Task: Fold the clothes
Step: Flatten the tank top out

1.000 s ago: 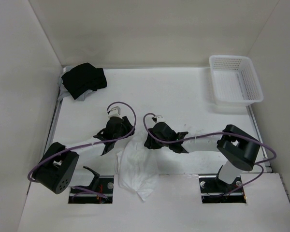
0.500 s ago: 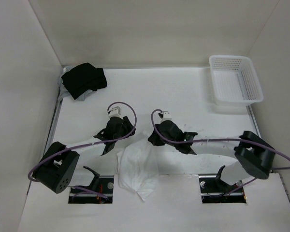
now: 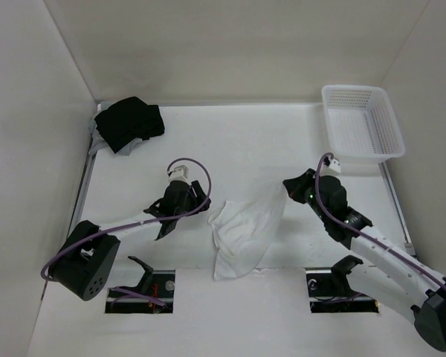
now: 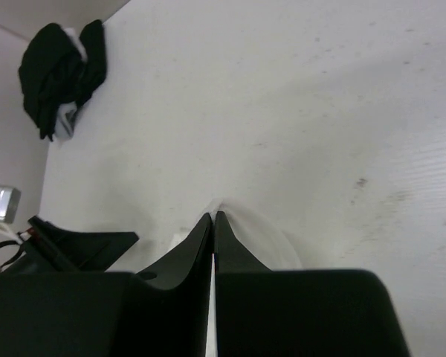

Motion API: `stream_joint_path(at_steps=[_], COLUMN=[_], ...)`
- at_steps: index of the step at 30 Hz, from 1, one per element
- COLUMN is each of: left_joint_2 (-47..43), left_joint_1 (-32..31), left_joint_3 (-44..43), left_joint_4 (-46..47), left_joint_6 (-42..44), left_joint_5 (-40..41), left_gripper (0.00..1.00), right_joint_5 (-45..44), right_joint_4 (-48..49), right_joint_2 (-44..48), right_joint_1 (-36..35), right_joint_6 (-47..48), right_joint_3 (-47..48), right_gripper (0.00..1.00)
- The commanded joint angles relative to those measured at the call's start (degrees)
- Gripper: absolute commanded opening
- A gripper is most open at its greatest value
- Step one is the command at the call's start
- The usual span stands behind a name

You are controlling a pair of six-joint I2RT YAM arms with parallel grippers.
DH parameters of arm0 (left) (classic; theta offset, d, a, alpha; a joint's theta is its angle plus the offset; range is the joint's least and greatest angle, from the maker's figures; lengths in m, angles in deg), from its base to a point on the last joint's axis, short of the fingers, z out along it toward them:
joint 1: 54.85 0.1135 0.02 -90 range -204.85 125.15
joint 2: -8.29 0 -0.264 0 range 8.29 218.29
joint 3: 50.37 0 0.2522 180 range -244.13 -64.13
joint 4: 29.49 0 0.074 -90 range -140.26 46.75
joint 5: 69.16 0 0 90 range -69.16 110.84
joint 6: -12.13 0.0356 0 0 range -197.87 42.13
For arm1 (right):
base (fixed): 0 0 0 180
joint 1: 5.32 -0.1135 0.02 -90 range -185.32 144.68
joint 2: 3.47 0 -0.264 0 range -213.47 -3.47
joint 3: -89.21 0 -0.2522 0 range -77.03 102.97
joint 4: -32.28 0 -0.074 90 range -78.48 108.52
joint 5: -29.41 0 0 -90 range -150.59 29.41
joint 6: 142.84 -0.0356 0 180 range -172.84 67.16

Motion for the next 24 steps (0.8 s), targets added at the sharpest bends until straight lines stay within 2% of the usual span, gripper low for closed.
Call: stream_joint_path(at_steps=[1, 5, 10, 13, 15, 16, 18, 21, 24], left_joint_2=[-2.2, -2.1, 4.4, 8.5, 10.9, 12.1, 13.2, 11.8, 6.9], left_joint_1=[-1.1, -3.4, -9.2, -11.2, -11.0, -10.7, -10.5, -12.0, -11.2], left_joint_3=[-1.0, -0.9, -3.0, -4.9, -6.2, -7.3, -9.0, -10.4, -12.4], left_joint_4=[-1.5, -5.5, -3.4, -1.7, -1.5, -1.5, -1.7, -1.7, -2.5], left_joint_6=[1.1, 2.5, 2.0, 1.9, 1.8, 1.8, 1.7, 2.2, 2.2], left_joint_5=[-2.3, -1.7, -2.0, -1.7, -1.2, -0.8, -1.2, -0.6, -0.1], left_gripper=[0.54, 0.56, 0.54, 0.45, 0.33, 0.23, 0.14, 0.05, 0.01], right_joint_5=[1.2, 2.4, 3.2, 3.2, 3.3, 3.3, 3.3, 3.3, 3.6], right_joint_4=[-2.6, -2.5, -1.4, -1.3, -1.2, -1.0, -0.9, -0.8, -1.4], right_joint_2=[3.3, 4.7, 4.1, 4.5, 4.7, 4.7, 4.8, 5.4, 5.9], right_joint_1=[2.4, 3.2, 2.9, 2.9, 2.9, 2.6, 2.4, 2.4, 2.3], right_joint_6=[1.6, 1.5, 1.3, 1.7, 1.7, 1.7, 1.6, 1.6, 1.9], right_joint_3=[-1.5, -3.8, -3.8, -3.3, -3.1, -3.1, -3.1, -2.7, -0.6], right_gripper=[0.04, 0.04, 0.04, 0.04, 0.05, 0.05, 0.05, 0.05, 0.05])
